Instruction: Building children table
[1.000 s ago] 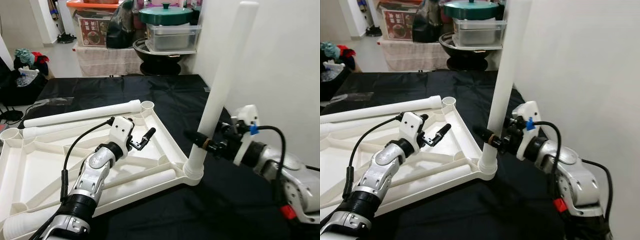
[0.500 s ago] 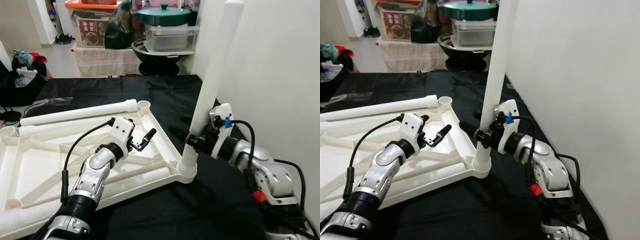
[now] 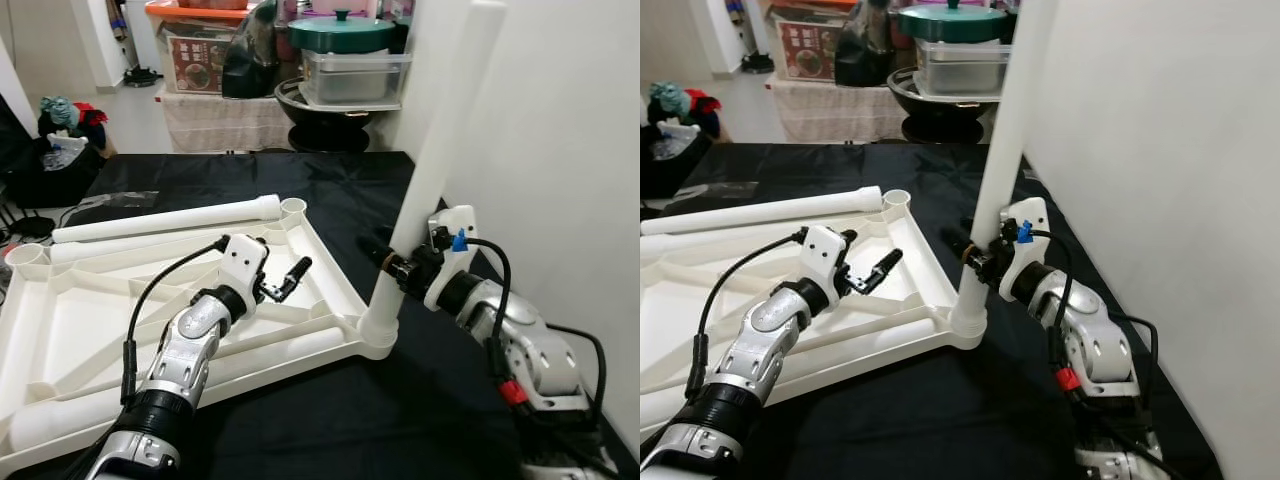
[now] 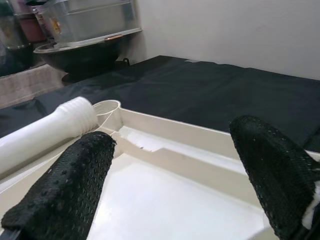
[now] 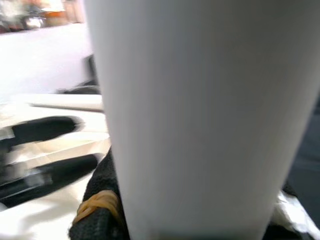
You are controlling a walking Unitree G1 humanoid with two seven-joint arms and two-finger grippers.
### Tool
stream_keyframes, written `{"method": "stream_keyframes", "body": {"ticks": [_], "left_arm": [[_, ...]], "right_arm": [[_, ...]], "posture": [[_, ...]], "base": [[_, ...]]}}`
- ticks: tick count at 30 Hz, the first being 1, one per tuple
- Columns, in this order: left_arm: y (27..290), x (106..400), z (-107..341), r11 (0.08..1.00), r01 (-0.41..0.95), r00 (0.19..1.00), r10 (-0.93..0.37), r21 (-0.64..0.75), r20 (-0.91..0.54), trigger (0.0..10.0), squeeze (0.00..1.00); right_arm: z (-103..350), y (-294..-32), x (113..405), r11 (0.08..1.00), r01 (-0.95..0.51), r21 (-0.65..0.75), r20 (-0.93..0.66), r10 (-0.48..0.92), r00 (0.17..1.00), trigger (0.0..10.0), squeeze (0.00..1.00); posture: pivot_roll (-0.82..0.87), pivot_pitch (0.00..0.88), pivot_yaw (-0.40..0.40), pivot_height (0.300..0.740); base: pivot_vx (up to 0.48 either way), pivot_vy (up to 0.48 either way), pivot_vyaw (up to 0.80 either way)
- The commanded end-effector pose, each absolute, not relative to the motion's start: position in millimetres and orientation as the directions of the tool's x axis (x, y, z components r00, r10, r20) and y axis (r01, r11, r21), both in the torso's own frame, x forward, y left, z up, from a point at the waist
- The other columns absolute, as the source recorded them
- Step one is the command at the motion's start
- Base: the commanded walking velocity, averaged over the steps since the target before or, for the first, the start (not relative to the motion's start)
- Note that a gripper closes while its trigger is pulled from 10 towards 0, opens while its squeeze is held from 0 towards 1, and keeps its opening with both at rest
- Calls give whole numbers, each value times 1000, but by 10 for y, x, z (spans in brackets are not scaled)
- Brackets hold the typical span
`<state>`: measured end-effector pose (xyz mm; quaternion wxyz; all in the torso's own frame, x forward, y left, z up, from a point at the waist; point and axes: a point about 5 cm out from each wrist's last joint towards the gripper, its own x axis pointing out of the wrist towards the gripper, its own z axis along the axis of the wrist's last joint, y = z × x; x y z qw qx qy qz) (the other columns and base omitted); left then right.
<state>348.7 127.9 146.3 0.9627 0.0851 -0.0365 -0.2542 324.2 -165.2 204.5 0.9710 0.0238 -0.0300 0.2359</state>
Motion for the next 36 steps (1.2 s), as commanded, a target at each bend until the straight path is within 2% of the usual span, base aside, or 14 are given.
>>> {"method": "stream_keyframes", "body": {"ticks": [1,3,4,5,10,17,18,19,20,25,26,31,32,36], "left_arm": [[1264,3487,1434,847,495,863,-506,194,11,10000,0],[1256,3491,1429,847,496,862,-507,194,9,10000,0],[1256,3491,1429,847,496,862,-507,194,9,10000,0],[1241,3487,1424,846,497,861,-508,193,9,10000,0],[1222,3475,1413,844,502,859,-512,189,9,10000,0],[1255,3494,1426,845,498,861,-509,196,5,10000,0],[1254,3500,1430,845,497,861,-508,197,6,10000,0],[1254,3500,1430,845,497,861,-508,197,6,10000,0],[1248,3499,1427,845,497,861,-508,196,6,10000,0],[1237,3483,1406,845,499,861,-509,192,5,10000,0],[1243,3479,1405,845,499,861,-509,192,4,10000,0],[1260,3479,1407,846,497,862,-507,192,4,10000,0],[1263,3482,1420,846,496,862,-507,193,6,10000,0],[1268,3480,1463,847,490,863,-505,206,25,10000,0]], "right_arm": [[1927,-1861,3242,948,-319,19,14,319,948,0,0],[1750,-2174,3215,998,65,-18,-72,-66,995,0,0],[1750,-2174,3215,998,65,-18,-72,-66,995,0,0],[1648,-2347,3144,967,255,-22,-100,-256,961,0,0],[1478,-2503,2948,868,496,26,-136,-489,862,0,0],[1430,-2336,2908,852,521,54,-150,-509,847,0,0],[1427,-2266,2941,863,500,64,-158,-486,859,4549,0],[1427,-2266,2941,863,500,64,-158,-486,859,4549,0],[1423,-2190,2988,889,449,86,-162,-433,887,10000,0],[1492,-2158,3026,903,405,143,-115,-392,913,10000,0],[1542,-2177,3028,900,406,158,-86,-397,914,10000,863],[1665,-2218,3051,902,369,223,-21,-374,927,10000,835],[1775,-2182,3081,936,243,254,47,-263,964,10000,8],[2000,-2088,3045,977,-103,188,185,68,980,10000,0]], "posture": [[20,0,-65,740],[9,0,-60,740],[9,0,-60,740],[11,0,-58,740],[10,0,-55,740],[7,0,-54,740],[6,0,-55,740],[6,0,-55,740],[5,0,-56,740],[11,0,-60,740],[14,0,-62,740],[13,0,-58,740],[11,0,-54,740],[0,0,-41,740]], "base": [[0,0,0],[0,0,0],[0,0,0],[0,0,0],[0,0,0],[0,0,0],[0,0,0],[0,0,0],[0,0,0],[0,0,0],[0,0,0],[0,0,0],[0,0,0],[0,0,0]]}}
